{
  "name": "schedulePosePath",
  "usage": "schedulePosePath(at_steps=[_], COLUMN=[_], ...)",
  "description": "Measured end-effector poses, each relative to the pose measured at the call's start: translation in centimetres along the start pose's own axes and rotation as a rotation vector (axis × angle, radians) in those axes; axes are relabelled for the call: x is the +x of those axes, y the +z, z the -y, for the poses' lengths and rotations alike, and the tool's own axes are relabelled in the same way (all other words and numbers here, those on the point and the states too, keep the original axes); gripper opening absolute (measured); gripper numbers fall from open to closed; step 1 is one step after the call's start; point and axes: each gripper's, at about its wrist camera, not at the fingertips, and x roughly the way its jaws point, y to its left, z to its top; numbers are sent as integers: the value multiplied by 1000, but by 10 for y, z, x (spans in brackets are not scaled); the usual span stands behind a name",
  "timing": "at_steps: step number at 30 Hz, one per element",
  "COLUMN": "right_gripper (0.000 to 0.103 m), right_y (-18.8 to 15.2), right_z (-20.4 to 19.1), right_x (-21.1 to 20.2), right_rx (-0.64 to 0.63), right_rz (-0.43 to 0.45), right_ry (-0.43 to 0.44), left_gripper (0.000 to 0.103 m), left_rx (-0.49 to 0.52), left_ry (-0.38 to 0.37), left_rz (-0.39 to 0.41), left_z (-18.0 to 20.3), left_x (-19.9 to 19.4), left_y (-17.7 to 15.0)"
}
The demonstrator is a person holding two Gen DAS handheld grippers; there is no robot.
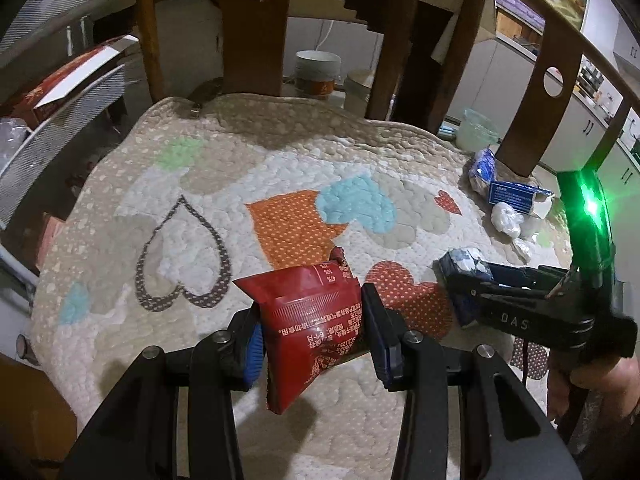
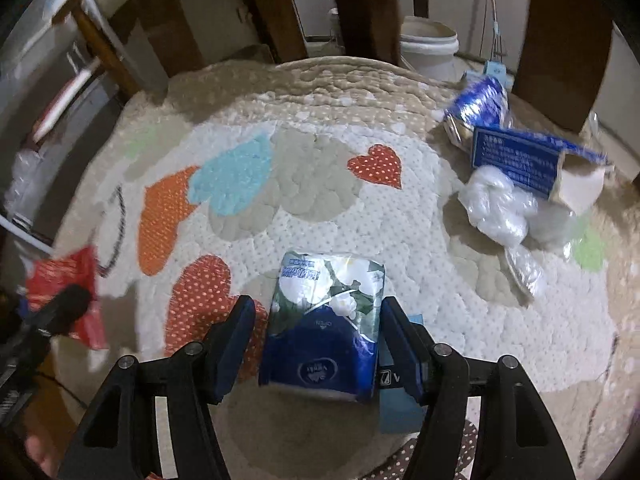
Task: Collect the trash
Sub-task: 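Grasp the red snack bag with the left tool while the right tool grasps the tissue pack, then carry the red bag and tissue pack to the purple wastebasket and release both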
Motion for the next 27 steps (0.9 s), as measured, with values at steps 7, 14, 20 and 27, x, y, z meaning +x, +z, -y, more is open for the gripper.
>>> schedulePosePath(at_steps=[7, 14, 20, 27], right_gripper=[51, 51, 51, 52], right_y=[-9, -27, -50, -80], right_z=[10, 32, 64, 112], right_x=[-26, -73, -106, -134], right_rx=[43, 89, 139, 220], right_rz=[60, 147, 221, 272], right_ry=[81, 140, 135, 100], left_gripper=[42, 42, 42, 42], left_rx=[10, 79, 175, 229], left_ry=[27, 29, 32, 4], left_rz=[27, 52, 76, 81], left_z=[-1, 30, 68, 103], left_x=[-16, -31, -44, -56], left_y=[-2, -3, -8, -10])
